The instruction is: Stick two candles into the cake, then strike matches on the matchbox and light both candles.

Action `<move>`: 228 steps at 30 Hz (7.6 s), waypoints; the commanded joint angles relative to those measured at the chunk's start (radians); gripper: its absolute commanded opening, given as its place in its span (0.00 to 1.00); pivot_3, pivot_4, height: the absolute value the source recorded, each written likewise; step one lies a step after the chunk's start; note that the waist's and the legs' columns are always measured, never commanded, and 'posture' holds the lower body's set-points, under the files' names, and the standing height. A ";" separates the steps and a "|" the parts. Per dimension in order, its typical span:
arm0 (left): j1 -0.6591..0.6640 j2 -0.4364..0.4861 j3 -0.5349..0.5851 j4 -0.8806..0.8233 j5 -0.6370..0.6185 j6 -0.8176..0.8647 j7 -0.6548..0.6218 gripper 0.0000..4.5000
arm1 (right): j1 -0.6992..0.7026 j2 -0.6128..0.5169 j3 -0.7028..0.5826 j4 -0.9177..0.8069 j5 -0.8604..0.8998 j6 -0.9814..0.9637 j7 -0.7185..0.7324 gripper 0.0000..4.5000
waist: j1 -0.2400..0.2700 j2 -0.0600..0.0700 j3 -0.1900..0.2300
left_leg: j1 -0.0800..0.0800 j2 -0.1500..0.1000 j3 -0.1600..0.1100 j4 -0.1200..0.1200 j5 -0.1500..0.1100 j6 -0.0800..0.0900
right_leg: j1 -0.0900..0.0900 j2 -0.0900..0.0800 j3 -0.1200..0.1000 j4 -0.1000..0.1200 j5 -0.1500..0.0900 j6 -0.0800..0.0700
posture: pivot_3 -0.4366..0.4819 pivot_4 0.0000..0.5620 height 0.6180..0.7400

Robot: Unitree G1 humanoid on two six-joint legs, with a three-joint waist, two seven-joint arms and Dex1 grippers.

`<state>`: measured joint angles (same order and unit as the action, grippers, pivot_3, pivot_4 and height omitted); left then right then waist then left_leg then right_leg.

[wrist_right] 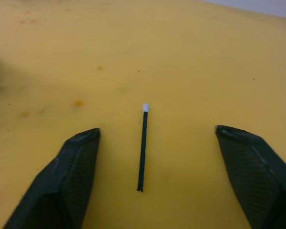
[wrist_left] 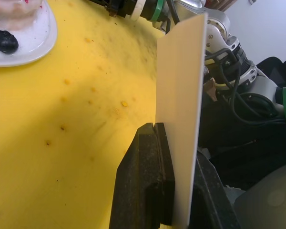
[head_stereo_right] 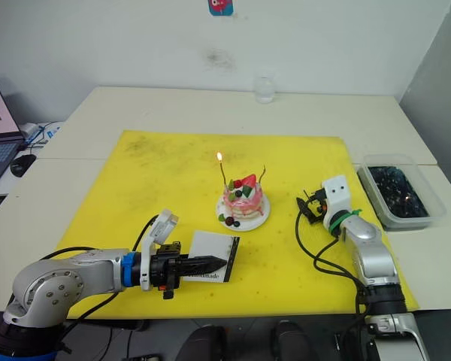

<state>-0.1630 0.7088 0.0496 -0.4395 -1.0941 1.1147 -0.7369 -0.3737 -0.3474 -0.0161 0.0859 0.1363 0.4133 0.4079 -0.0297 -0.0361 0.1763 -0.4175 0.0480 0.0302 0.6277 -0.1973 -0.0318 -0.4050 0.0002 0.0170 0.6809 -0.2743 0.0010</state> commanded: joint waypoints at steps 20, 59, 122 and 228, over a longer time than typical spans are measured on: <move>-0.028 0.003 -0.006 -0.004 0.012 -0.018 -0.031 0.00 | 0.061 -0.041 -0.061 -0.525 0.132 0.436 -0.014 0.01 | 0.001 0.000 0.000 | -0.001 0.001 0.000 -0.001 0.000 0.000 | -0.001 -0.001 0.000 0.000 0.000 0.000 | 0.48 0.27 1.00; -0.053 -0.023 -0.031 0.020 0.013 -0.010 -0.025 0.00 | 0.542 -0.010 0.115 -0.585 0.006 -0.058 -0.010 0.45 | 0.001 0.000 0.000 | 0.000 0.000 -0.001 -0.002 0.000 0.000 | -0.001 -0.003 -0.001 -0.001 -0.003 -0.002 | 0.48 0.27 1.00; -0.144 -0.092 0.012 0.089 -0.062 0.040 0.032 0.00 | 0.409 -0.166 0.019 -0.942 0.096 0.170 0.084 0.01 | 0.002 -0.003 -0.001 | 0.000 0.000 -0.001 -0.001 0.000 0.000 | 0.000 -0.003 -0.001 -0.001 -0.001 0.001 | 0.48 0.27 1.00; -0.152 0.051 0.105 -0.037 -0.271 0.046 0.139 0.00 | -0.186 -0.345 0.231 -0.550 -0.301 -0.035 0.363 0.01 | 0.005 -0.009 0.003 | -0.001 0.000 -0.001 0.000 0.000 0.000 | 0.000 -0.004 -0.002 0.000 -0.001 0.002 | 0.48 0.27 1.00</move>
<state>-0.3127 0.7614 0.1545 -0.4580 -1.3666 1.1864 -0.5816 -0.5381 -0.6959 0.2226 -0.4424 -0.1544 0.3975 0.7817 -0.0248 -0.0451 0.1792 -0.4184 0.0475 0.0291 0.6281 -0.1973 -0.0322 -0.4049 -0.0034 0.0154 0.6809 -0.2756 0.0028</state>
